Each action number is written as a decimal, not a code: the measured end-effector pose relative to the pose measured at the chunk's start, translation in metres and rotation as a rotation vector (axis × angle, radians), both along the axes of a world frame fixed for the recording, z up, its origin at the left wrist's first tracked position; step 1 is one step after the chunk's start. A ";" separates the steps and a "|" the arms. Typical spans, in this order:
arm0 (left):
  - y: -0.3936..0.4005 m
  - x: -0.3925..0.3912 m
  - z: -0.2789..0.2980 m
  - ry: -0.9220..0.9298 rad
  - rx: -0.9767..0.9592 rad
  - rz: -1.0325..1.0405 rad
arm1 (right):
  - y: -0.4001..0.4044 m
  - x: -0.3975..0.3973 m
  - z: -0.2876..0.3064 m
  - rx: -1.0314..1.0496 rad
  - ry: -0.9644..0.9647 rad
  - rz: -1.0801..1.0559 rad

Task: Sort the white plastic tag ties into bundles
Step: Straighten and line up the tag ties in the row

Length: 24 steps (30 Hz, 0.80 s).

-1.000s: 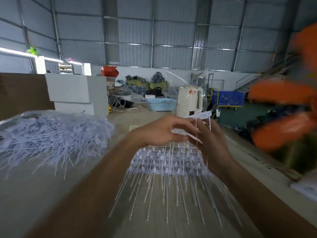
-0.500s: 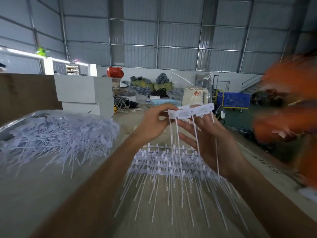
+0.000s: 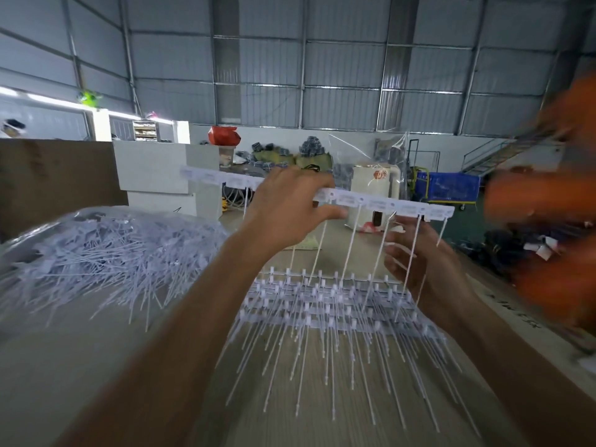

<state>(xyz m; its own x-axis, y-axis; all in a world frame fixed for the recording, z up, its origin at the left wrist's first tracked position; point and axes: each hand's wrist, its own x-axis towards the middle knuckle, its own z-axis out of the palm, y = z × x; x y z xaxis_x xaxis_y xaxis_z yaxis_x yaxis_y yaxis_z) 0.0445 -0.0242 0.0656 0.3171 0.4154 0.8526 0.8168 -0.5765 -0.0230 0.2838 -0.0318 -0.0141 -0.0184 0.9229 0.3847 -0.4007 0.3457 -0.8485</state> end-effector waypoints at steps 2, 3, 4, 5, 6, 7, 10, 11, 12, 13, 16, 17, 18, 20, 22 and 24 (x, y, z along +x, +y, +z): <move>-0.003 0.001 0.001 0.023 -0.072 -0.021 | 0.002 0.002 -0.005 0.006 -0.057 -0.015; -0.004 0.001 0.001 0.042 -0.124 -0.027 | 0.003 0.004 -0.006 0.007 -0.073 -0.023; -0.004 0.001 0.000 0.063 -0.176 -0.020 | 0.004 0.006 -0.007 0.004 -0.080 -0.026; -0.003 0.000 0.000 0.078 -0.225 -0.003 | 0.006 0.010 -0.009 -0.004 -0.084 -0.018; -0.002 -0.003 -0.001 0.075 -0.272 0.012 | 0.008 0.014 -0.010 -0.016 -0.086 0.004; -0.001 -0.006 -0.003 0.054 -0.314 0.014 | 0.009 0.020 -0.011 -0.031 -0.086 0.033; 0.005 -0.017 -0.009 0.024 -0.384 0.060 | 0.015 0.031 -0.016 -0.064 -0.073 0.076; 0.007 -0.020 -0.011 0.042 -0.405 0.086 | 0.017 0.031 -0.018 -0.083 -0.051 0.049; 0.009 -0.021 -0.014 0.066 -0.425 0.104 | 0.020 0.031 -0.020 -0.104 -0.027 0.012; 0.011 -0.022 -0.018 0.088 -0.439 0.112 | 0.022 0.030 -0.023 -0.122 -0.018 -0.020; 0.018 -0.024 -0.028 0.114 -0.441 0.128 | 0.027 0.027 -0.028 -0.164 -0.061 -0.031; 0.020 -0.025 -0.031 0.117 -0.448 0.137 | 0.027 0.026 -0.029 -0.177 -0.080 -0.022; 0.023 -0.028 -0.034 0.117 -0.473 0.147 | 0.026 0.026 -0.028 -0.185 -0.109 -0.014; 0.028 -0.034 -0.038 0.119 -0.561 0.156 | 0.023 0.025 -0.027 -0.170 -0.240 -0.003; 0.030 -0.039 -0.043 0.171 -0.661 0.152 | 0.018 0.023 -0.029 -0.117 -0.426 0.028; 0.033 -0.042 -0.045 0.267 -0.749 0.159 | 0.013 0.020 -0.030 -0.088 -0.543 0.075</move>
